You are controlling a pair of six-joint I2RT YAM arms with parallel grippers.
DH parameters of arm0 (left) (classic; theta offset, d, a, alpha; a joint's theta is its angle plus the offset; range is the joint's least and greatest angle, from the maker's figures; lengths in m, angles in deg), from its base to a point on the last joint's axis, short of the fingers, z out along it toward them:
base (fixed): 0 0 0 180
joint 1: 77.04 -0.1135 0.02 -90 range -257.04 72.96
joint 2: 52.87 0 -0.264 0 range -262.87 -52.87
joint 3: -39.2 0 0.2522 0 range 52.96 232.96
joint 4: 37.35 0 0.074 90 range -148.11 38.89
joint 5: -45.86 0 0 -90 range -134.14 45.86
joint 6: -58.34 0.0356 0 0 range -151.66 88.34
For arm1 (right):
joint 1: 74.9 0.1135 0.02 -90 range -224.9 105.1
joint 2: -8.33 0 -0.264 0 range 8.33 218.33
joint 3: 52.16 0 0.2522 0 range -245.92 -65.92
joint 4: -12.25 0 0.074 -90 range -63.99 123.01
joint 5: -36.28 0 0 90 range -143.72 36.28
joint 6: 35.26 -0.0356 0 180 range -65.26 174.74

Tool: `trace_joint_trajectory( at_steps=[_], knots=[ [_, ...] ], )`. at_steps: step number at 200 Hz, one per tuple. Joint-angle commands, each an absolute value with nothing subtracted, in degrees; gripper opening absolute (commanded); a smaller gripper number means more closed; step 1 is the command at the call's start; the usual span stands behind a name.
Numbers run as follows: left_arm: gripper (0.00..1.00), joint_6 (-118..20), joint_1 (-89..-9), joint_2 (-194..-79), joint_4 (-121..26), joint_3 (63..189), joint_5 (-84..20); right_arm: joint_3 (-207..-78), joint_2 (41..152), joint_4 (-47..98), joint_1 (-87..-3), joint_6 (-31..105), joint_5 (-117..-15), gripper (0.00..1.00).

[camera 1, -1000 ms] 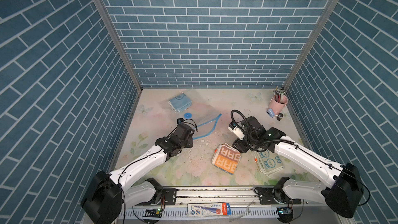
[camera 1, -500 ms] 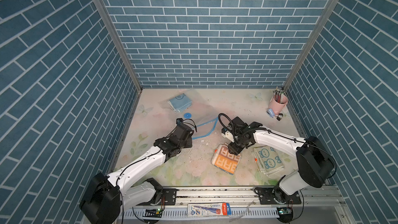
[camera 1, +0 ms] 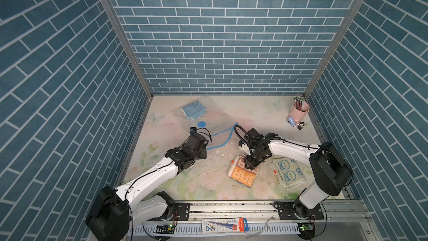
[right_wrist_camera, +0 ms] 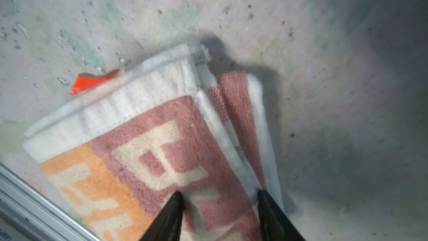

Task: Place the folded towel into the vacuum bag
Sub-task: Adjust the towel at the center of the board.

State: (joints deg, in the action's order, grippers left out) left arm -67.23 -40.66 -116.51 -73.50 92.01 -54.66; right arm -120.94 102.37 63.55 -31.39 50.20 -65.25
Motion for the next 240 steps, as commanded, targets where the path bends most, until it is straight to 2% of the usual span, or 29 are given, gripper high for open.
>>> trace_joint_trajectory(
  at_steps=[1,44,87,112,152,201,240],
  knots=[
    [0.0,-67.12,-41.0,-116.07,-73.69,91.58,-55.83,-119.67,103.33,64.51,-31.04,47.34,-65.94,0.54],
    [0.0,-66.93,-40.96,-115.85,-73.78,91.46,-55.89,-118.83,104.57,63.41,-30.64,43.49,-65.09,0.49],
    [0.0,-66.62,-41.0,-115.21,-74.04,91.29,-56.28,-117.78,104.66,62.35,-30.66,38.04,-61.61,0.3],
    [0.0,-66.5,-41.0,-115.16,-74.23,91.63,-56.36,-118.59,105.14,62.4,-30.84,36.06,-60.86,0.24],
    [0.0,-66.71,-41.0,-114.74,-74.22,91.31,-56.48,-118.61,104.33,60.23,-34.06,28.21,-59.2,0.23],
    [0.0,-66.72,-40.98,-114.99,-73.71,91.28,-56.18,-110.1,97.02,44.29,-39.78,3.47,-59.52,0.23],
    [0.0,-66.81,-41.0,-115.09,-72.99,90.93,-55.91,-104.32,94.43,34.21,-38.59,-16.16,-55.64,0.32]
  ],
)
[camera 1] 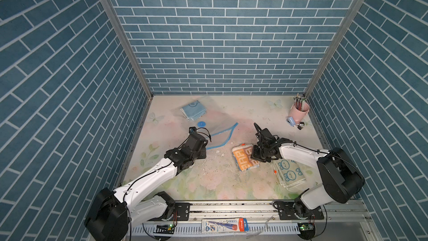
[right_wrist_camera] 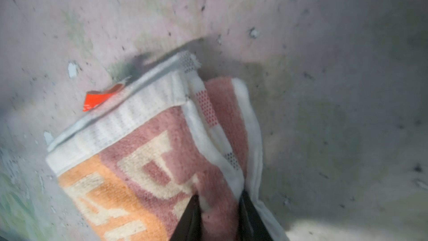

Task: Place the folded towel into the vacuum bag
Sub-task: Adjust the towel at the center of the board.

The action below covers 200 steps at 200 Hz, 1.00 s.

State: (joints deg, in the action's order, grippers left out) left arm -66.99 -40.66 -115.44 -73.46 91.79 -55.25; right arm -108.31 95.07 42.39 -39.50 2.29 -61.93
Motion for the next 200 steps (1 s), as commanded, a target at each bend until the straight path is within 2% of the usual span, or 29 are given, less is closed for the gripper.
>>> trace_joint_trajectory(
  at_steps=[1,26,54,72,93,120,147,200],
  knots=[
    [0.0,-66.82,-40.96,-115.05,-73.0,90.93,-55.91,-104.15,94.36,34.06,-38.51,-16.61,-55.56,0.32],
    [0.0,-66.94,-40.98,-114.41,-72.91,90.46,-56.18,-102.48,92.95,32.67,-35.02,-24.53,-50.73,0.38],
    [0.0,-67.17,-40.98,-113.65,-72.98,90.08,-56.6,-103.14,89.36,35.31,-33.02,-25.31,-48.8,0.5],
    [0.0,-67.11,-41.0,-113.6,-73.08,89.99,-56.75,-104.45,85.16,39.56,-33.3,-21.02,-47.8,0.57],
    [0.0,-67.08,-40.96,-113.7,-72.91,90.05,-56.62,-108.47,81.48,48.53,-34.3,-10.07,-45.81,0.67],
    [0.0,-67.04,-41.0,-113.79,-72.82,90.23,-56.46,-111.79,79.58,56.02,-38.29,2.28,-49.64,0.68],
    [0.0,-67.15,-40.95,-113.47,-72.91,89.98,-56.37,-111.34,79.76,56.0,-43.07,11.29,-58.1,0.67],
    [0.0,-67.14,-40.96,-112.86,-73.69,90.1,-56.52,-112.42,89.23,52.51,-45.32,15.72,-68.51,0.69]
  ],
)
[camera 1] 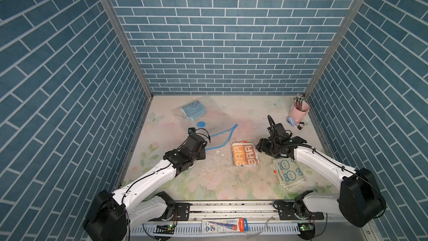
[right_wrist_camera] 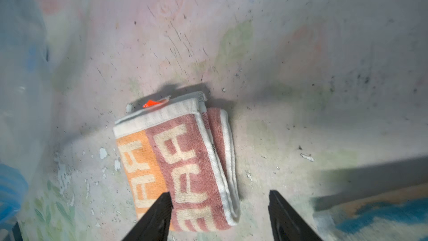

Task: Place the folded towel into the vacuum bag
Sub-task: Adjust the towel at the center of the board, then pick up the towel from the center of the board.

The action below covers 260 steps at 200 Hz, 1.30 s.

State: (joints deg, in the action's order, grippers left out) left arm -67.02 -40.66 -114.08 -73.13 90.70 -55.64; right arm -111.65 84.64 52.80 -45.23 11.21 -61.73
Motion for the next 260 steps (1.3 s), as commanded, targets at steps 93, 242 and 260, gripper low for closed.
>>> trace_joint_trajectory(
  at_steps=[93,242,260],
  knots=[
    [0.0,-67.23,-40.92,-112.47,-73.97,89.88,-56.98,-110.4,101.66,42.31,-44.44,12.54,-75.5,0.66],
    [0.0,-66.87,-40.96,-113.3,-73.7,89.87,-56.97,-110.02,104.32,39.24,-42.02,13.08,-77.88,0.22],
    [0.0,-66.91,-41.0,-113.28,-73.79,89.96,-57.06,-110.08,104.01,39.01,-42.01,13.24,-78.06,0.1]
  ],
)
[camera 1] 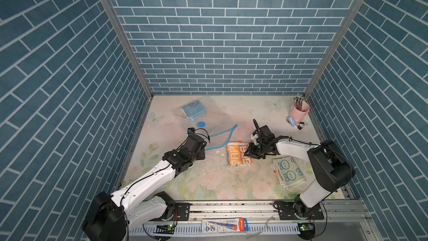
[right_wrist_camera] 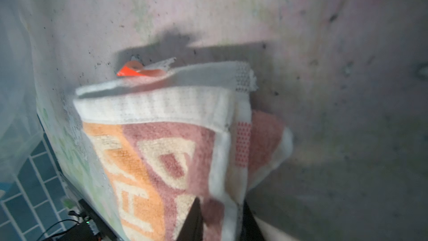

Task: Place the folded towel into the vacuum bag
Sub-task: Pick up the towel from the center of the board.

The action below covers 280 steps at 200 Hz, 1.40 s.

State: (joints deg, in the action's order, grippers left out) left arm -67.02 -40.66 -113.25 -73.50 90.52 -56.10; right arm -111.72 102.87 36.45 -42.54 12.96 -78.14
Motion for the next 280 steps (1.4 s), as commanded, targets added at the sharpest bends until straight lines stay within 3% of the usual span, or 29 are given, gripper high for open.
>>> trace_joint_trajectory(
  at_steps=[1,26,219,280],
  knots=[
    [0.0,-66.86,-41.0,-113.31,-73.79,89.96,-57.06,-110.11,104.03,39.02,-42.02,13.29,-78.06,0.1],
    [0.0,-66.84,-40.99,-113.43,-73.94,90.2,-56.88,-110.52,102.52,39.39,-42.03,14.16,-78.15,0.0],
    [0.0,-67.17,-40.91,-115.8,-72.91,91.63,-56.53,-114.09,79.36,46.73,-45.51,13.52,-81.56,0.0],
    [0.0,-68.2,-39.84,-118.24,-71.71,92.69,-55.56,-114.35,73.98,46.65,-46.16,12.46,-87.65,0.0]
  ],
)
